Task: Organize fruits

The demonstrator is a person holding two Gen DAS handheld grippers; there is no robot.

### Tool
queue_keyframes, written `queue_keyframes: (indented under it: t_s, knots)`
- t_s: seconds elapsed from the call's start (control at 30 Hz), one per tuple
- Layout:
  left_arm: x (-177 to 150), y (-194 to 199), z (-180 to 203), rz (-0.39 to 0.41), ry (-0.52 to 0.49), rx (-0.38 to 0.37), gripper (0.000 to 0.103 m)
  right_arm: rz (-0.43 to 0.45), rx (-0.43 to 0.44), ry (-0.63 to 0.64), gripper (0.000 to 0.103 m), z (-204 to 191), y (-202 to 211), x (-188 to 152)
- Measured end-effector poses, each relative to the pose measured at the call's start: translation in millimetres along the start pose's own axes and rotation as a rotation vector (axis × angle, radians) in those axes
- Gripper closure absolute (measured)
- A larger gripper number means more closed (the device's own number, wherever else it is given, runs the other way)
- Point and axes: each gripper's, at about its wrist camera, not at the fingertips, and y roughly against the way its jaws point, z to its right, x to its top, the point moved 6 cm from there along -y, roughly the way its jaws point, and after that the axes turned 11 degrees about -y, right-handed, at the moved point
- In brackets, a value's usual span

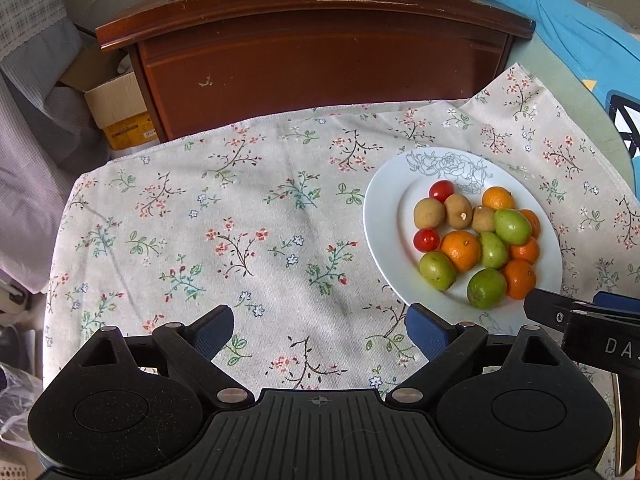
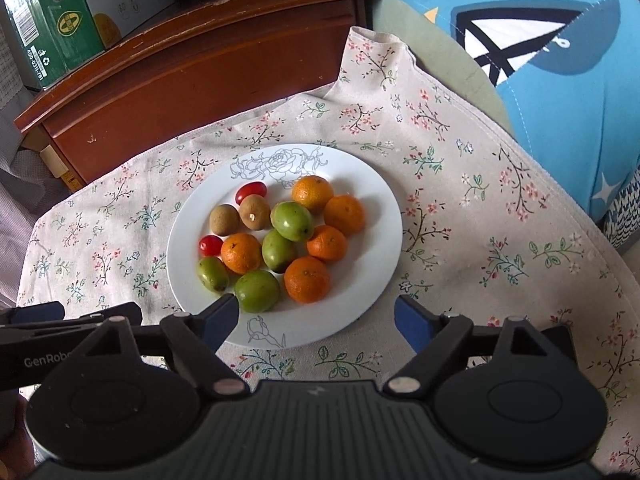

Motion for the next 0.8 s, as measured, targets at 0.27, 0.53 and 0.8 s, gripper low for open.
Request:
queue_keyframes:
  t_s: [0.27,0.53,0.8]
  knots:
    - [-0.6,-3.9,0.2,-0.02,-0.005,0.024,0.008,-0.03,-0.028,0.016,0.016,-1.2,-8.0,-4.3]
    - [0.5,-4.0,2.1,-0.016,-0.007,0.027,0.008,-0.035,-0.047,0.03,0.016,0.8,-12.6,-4.5]
    - [-0.1,-3.0,6.6,-0.012,-0.035,0.049,0.008,-0.035,-0.061,0.034,0.015,0.8,-14.5,-4.9]
